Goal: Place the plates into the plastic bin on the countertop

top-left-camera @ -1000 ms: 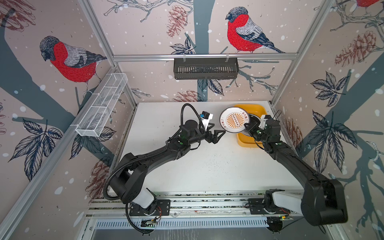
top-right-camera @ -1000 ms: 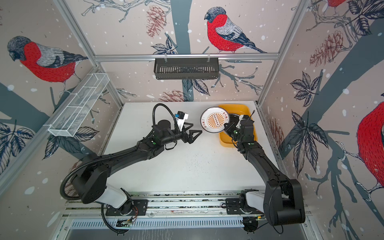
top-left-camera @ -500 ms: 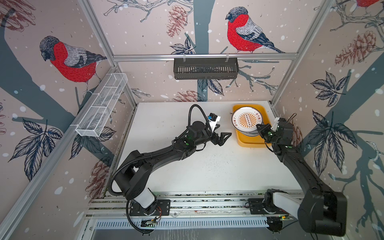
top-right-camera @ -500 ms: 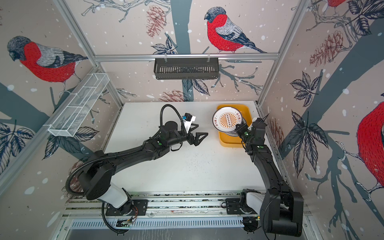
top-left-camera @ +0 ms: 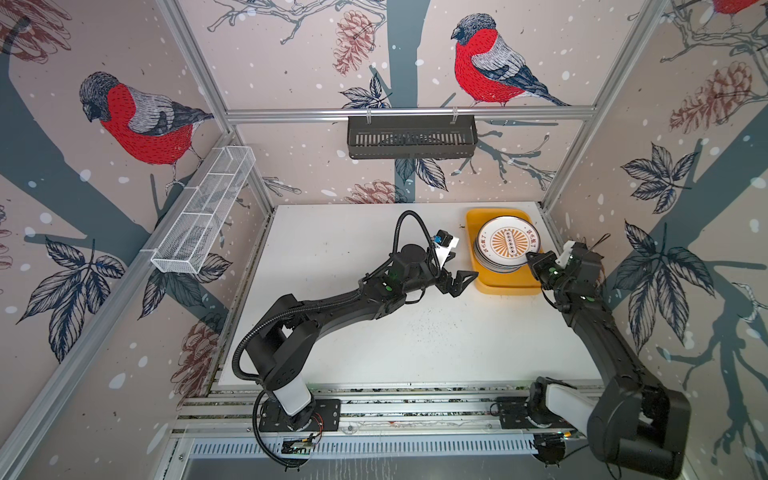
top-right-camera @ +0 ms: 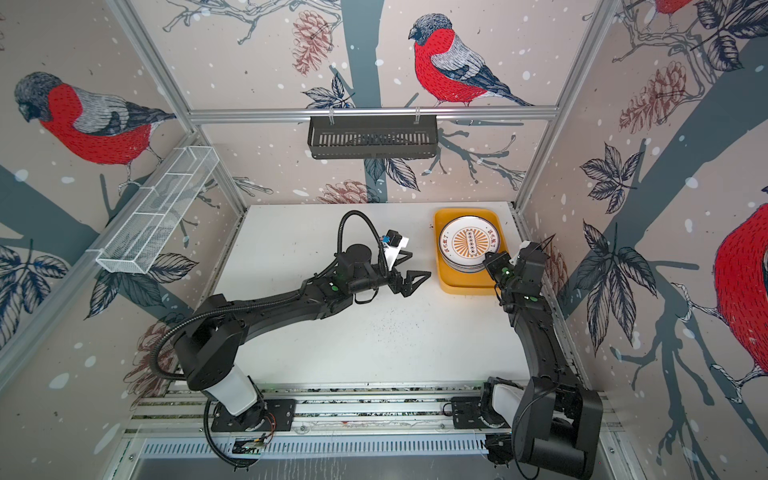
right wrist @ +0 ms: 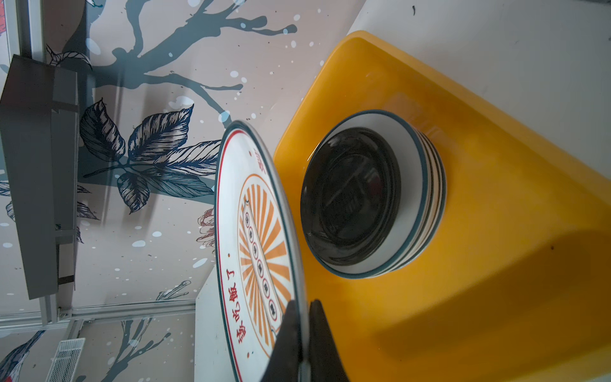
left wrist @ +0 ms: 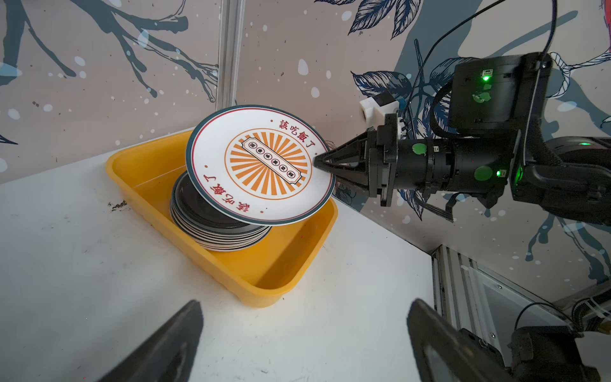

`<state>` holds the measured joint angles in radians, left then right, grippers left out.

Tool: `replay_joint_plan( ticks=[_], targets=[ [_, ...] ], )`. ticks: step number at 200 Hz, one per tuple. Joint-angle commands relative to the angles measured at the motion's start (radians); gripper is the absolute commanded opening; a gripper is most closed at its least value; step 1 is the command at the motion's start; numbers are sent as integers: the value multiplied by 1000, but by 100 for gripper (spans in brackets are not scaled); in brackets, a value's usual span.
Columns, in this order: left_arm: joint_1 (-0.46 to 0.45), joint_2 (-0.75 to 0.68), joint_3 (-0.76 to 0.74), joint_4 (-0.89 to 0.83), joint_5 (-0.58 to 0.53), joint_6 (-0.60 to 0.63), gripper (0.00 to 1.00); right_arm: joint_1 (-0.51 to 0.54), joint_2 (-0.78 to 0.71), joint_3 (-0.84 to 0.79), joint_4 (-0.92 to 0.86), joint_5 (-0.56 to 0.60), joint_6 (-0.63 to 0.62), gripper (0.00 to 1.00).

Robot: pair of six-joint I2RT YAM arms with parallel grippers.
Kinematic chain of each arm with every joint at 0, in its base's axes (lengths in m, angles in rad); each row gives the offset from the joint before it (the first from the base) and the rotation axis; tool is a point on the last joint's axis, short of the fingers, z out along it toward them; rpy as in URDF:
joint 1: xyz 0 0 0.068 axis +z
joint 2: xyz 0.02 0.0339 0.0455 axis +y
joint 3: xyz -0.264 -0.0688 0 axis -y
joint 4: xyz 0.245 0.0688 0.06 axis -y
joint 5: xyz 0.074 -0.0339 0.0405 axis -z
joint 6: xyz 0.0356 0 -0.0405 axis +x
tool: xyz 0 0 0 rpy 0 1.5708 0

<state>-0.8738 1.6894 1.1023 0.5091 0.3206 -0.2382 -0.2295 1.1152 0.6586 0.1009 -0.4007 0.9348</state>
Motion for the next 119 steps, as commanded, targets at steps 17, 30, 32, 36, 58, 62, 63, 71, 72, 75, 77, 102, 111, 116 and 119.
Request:
replay_joint_plan(
  ticks=[17,30,32,36,58,62,63,71,72,75,77,102,111,116,119],
  targets=[
    [-11,23,33,-7,-8,21,96,-29,6,-17,64,-46,-10,1],
    [-11,31,38,-10,-12,25,96,-37,12,-22,72,-51,-11,1],
    [-11,32,39,-10,-12,25,96,-38,12,-22,73,-53,-11,1],
    [-10,33,40,-12,-13,25,96,-39,15,-23,75,-53,-11,1],
    [-13,42,49,-19,-18,30,96,-39,39,-29,91,-62,-4,1],
    [-13,42,50,-18,-19,28,96,-39,44,-31,96,-64,-2,1],
    [-13,43,50,-18,-20,28,96,-39,45,-32,96,-64,0,1],
    [-12,45,51,-18,-21,24,96,-38,51,-34,106,-64,4,1],
    [-13,45,52,-17,-21,23,96,-38,52,-35,108,-64,4,1],
    [-13,46,52,-16,-22,22,96,-39,55,-36,111,-64,5,1],
    [-13,45,51,-15,-23,21,96,-39,55,-36,114,-65,5,1],
    [-13,49,50,-4,-26,14,96,-40,80,-31,135,-63,9,1],
    [-13,51,52,-4,-32,13,96,-40,91,-26,141,-60,12,1],
    [-13,52,54,-4,-34,17,96,-41,99,-24,147,-59,13,1],
    [-13,53,53,-4,-35,18,96,-41,103,-23,150,-59,13,1]
  ],
)
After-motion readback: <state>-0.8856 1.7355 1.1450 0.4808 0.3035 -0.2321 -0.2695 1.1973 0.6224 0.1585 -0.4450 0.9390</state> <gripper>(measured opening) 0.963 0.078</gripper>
